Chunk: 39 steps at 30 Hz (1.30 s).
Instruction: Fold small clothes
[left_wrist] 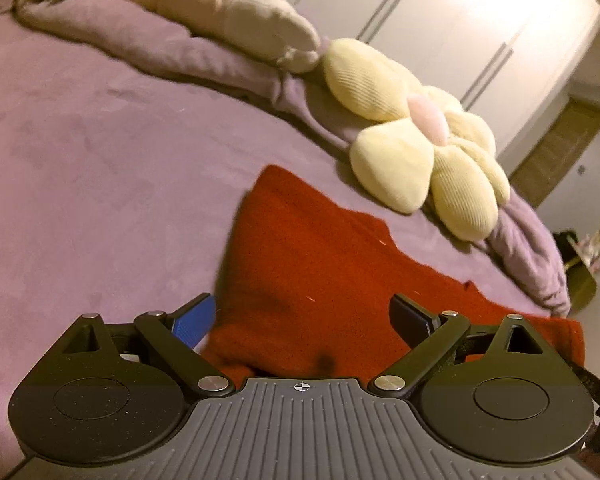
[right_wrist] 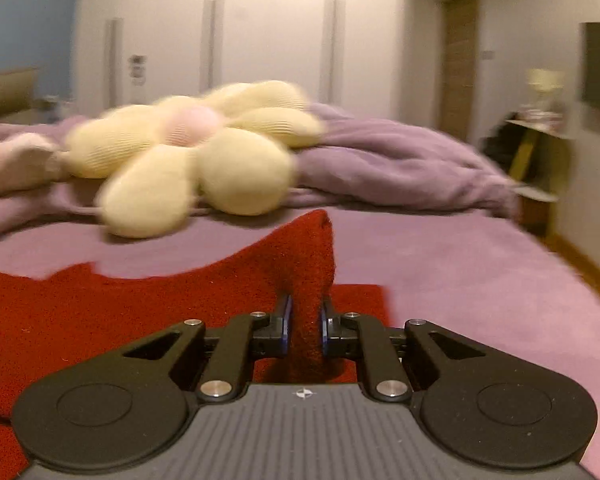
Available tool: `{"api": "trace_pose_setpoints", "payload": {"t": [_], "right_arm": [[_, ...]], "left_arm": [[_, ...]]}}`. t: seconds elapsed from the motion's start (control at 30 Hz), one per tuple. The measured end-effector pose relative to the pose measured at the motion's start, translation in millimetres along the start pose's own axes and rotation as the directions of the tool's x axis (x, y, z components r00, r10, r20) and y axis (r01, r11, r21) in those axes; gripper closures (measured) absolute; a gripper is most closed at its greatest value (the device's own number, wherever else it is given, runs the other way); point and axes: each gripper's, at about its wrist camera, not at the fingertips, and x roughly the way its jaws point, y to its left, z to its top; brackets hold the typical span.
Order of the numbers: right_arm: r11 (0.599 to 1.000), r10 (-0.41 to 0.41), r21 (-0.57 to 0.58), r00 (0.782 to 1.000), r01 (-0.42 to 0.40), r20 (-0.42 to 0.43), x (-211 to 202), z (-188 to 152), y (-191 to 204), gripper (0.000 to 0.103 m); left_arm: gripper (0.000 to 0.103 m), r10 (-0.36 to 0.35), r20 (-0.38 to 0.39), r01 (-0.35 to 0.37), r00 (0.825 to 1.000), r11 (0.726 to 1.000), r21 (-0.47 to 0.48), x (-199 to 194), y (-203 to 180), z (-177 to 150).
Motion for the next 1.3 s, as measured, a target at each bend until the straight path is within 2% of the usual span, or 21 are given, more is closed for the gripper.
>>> {"api": "trace_pose_setpoints", "payload": {"t": [0.1,0.3,0.4,0.47,0.5,0.63,0.73,0.8,0.9,0.93,0.97,1.0,1.07,1.17,1.23,1.3], "right_arm": [[0.999,-0.017,0.048,0.991,0.024,-0.134,20,-14,-17,0.09],[0.998,0.017,0.065,0.994,-0.01,-0.107,6,-18,-24,0.09],[0.998,-0.026,0.049,0.996,0.03,-0.08,3,-19,-26,0.09],[0.998,-0.051,0.037,0.989,0.057,-0.142,15,-26,-27,0.087],[0.998,-0.052,0.033,0.982,0.059,-0.181,21,-29,-28,0.083],[0.99,-0.014,0.136,0.984,0.038,-0.177,2,-24,-47,0.079],[0.95,0.106,0.305,0.986,-0.062,-0.132,-27,-29,-64,0.078],[0.888,0.215,0.435,0.971,-0.148,-0.108,-36,-38,-75,0.075],[0.796,0.322,0.563,0.943,-0.223,-0.081,-35,-48,-85,0.076],[0.794,0.31,0.576,0.945,-0.197,-0.104,-36,-47,-85,0.076],[0.807,0.259,0.572,0.959,-0.149,-0.116,-39,-43,-86,0.076],[0.81,0.229,0.57,0.969,-0.138,-0.09,-44,-39,-88,0.076],[0.784,0.226,0.601,0.973,-0.153,-0.046,-52,-35,-96,0.075],[0.727,0.325,0.655,0.944,-0.208,-0.061,-44,-42,-97,0.075],[0.718,0.375,0.665,0.919,-0.206,-0.119,-30,-50,-89,0.075],[0.708,0.39,0.681,0.907,-0.187,-0.157,-18,-57,-82,0.075]], "left_arm": [[0.006,0.017,-0.045,-0.016,0.999,0.999,0.033,13,-9,4],[0.006,0.043,-0.057,-0.039,0.997,0.997,0.067,26,-17,6],[0.006,0.076,-0.059,-0.069,0.995,0.992,0.109,36,-22,7],[0.006,0.139,-0.104,-0.125,0.985,0.983,0.136,48,-22,7],[0.008,0.146,-0.113,-0.131,0.983,0.983,0.132,48,-20,7],[0.007,0.057,-0.097,-0.046,0.994,0.992,0.114,25,-16,1],[0.007,-0.016,-0.086,0.025,0.996,0.994,0.106,7,-21,-5],[0.007,-0.041,-0.093,0.05,0.995,0.993,0.102,3,-27,-8],[0.007,-0.048,-0.114,0.061,0.992,0.991,0.119,4,-38,-10],[0.007,-0.043,-0.115,0.057,0.992,0.991,0.123,4,-41,-10],[0.007,-0.054,-0.113,0.068,0.992,0.99,0.124,2,-43,-10],[0.007,-0.063,-0.116,0.077,0.991,0.99,0.121,0,-43,-11],[0.007,-0.069,-0.125,0.084,0.99,0.99,0.113,0,-44,-13],[0.007,-0.065,-0.153,0.082,0.986,0.991,0.109,6,-45,-20],[0.007,-0.07,-0.165,0.088,0.984,0.991,0.104,7,-47,-24],[0.007,-0.078,-0.18,0.098,0.98,0.99,0.103,6,-49,-26]]}}
